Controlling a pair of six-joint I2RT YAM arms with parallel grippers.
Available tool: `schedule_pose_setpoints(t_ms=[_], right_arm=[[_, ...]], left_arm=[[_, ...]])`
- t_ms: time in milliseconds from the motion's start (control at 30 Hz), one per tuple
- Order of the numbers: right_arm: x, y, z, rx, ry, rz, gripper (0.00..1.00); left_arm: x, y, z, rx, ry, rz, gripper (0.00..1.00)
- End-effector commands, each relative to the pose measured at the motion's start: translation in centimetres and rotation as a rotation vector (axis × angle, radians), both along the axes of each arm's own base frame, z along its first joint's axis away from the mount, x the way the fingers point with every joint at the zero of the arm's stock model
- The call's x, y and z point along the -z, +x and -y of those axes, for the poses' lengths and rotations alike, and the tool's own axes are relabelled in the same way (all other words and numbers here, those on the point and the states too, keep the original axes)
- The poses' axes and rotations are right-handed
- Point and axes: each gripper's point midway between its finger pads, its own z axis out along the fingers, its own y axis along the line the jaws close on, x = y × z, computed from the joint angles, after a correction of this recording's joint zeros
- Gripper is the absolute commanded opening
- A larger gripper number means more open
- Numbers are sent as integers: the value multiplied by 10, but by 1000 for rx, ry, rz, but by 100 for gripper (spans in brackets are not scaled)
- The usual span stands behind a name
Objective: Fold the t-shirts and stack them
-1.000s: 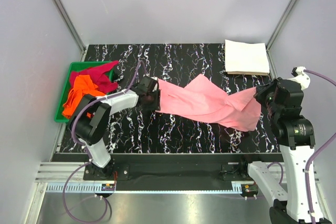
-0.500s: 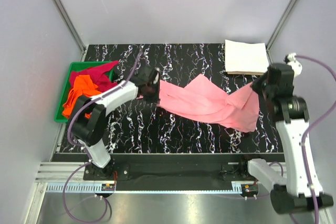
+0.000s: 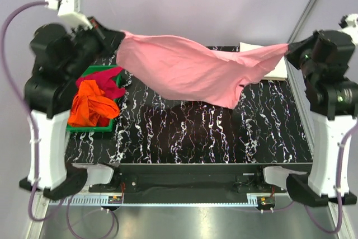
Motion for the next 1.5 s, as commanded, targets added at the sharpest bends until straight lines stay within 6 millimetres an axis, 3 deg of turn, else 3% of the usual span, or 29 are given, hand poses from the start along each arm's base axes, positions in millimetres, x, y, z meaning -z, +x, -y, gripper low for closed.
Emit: schedule_pose_setpoints(t_ms=[0,67,100,167,200,233,267,367,533,633,700,833,867,933,1033,1133,1167,1233,1333,1467], right_arm=[[-28,-56,5,1,-13,90,0],[-40,-79,7,-2,-10,148,0],[-54,-103,8,-1,-6,215,0],[-68,-130,12,13,7,291,0],[-81,-154,14,20,26,360,0],[-86,-166,14,18,38,393,0],[-93,-185,15,16,49,442,0],[-107,-212,10,-18,76,522,0],[-117,-221,7,-44,59,553,0],[-115,-206,7,-40,26,517,0],[-106,-185,7,-37,4,463,0],[-89,-139,-2,-81,-19,385,0],[-77,-118,-5,-89,-16,342,0],[-78,-96,-10,-108,-10,350,0],[-70,-48,-11,-97,-26,309,0],[-69,-16,-5,-59,-66,281,0],[-78,-14,-2,-47,-84,299,0],[-78,3,1,-29,-104,280,0],[-90,12,7,-1,-142,292,0],[-106,10,13,27,-185,318,0]], left_arm=[[32,-30,2,57,12,-103,0],[26,-48,0,72,-15,-75,0],[16,-68,-5,76,-48,-35,0],[0,-100,-12,91,-92,30,0],[-3,-107,-11,100,-124,39,0],[-7,-116,-11,115,-143,56,0],[-15,-136,-11,148,-181,87,0],[-24,-162,-8,214,-228,131,0],[-34,-183,-13,231,-252,174,0],[-29,-179,-13,220,-241,168,0],[-14,-163,-9,211,-215,124,0],[19,-120,-2,170,-151,32,0],[29,-103,3,166,-127,-5,0],[40,-76,7,142,-100,-46,0],[38,-44,2,74,-35,-37,0],[47,-15,-4,10,-1,-79,0],[43,-11,-6,6,-1,-74,0],[50,4,-4,8,-4,-104,0],[49,18,-1,20,-16,-119,0],[50,30,-3,24,-23,-131,0]])
